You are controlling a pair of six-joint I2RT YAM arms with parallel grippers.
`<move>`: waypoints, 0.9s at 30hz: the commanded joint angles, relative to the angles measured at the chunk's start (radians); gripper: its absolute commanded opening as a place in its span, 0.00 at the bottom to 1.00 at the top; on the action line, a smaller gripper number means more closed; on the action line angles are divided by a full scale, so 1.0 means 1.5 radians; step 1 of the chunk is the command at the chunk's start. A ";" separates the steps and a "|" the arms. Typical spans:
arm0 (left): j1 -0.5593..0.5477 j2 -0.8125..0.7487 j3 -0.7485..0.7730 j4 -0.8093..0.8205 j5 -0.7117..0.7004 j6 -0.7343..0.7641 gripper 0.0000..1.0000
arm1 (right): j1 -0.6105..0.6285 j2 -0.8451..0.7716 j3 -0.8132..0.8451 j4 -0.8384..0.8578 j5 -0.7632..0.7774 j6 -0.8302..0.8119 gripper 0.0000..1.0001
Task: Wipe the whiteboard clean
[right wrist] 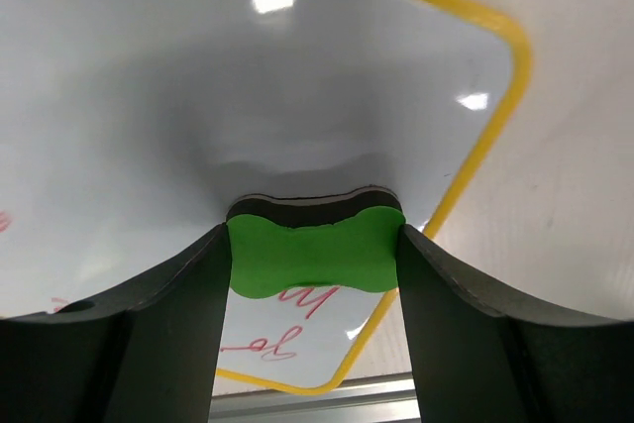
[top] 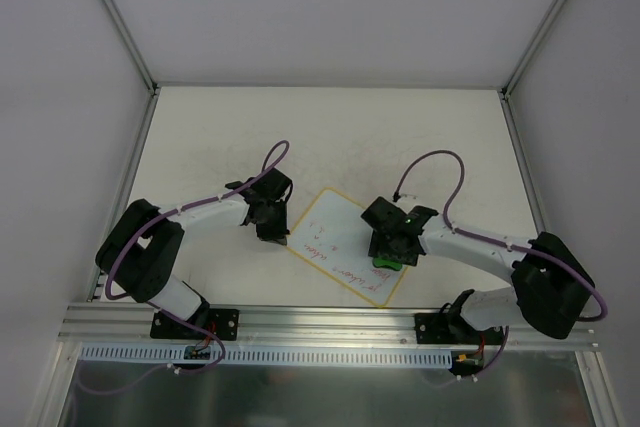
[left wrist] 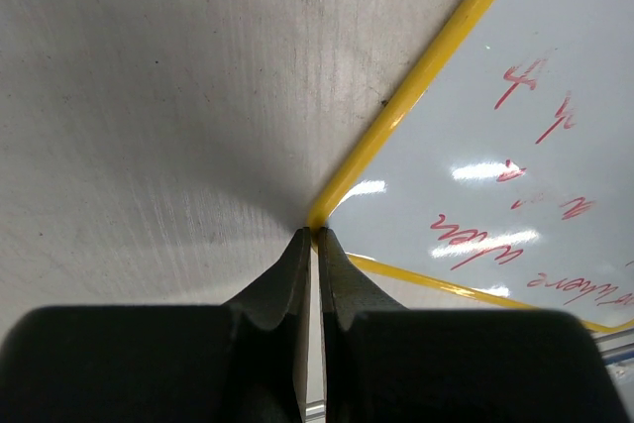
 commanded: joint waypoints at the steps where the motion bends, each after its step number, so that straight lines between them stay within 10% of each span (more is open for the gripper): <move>1: -0.002 -0.003 -0.023 -0.030 -0.022 0.004 0.00 | -0.063 -0.029 -0.028 -0.031 0.008 -0.019 0.28; 14: 0.009 -0.015 -0.040 -0.029 -0.028 0.007 0.00 | -0.204 0.046 0.010 0.050 -0.047 -0.100 0.26; 27: 0.013 -0.046 -0.017 -0.030 -0.030 -0.023 0.08 | 0.024 0.187 0.175 0.030 -0.010 -0.034 0.38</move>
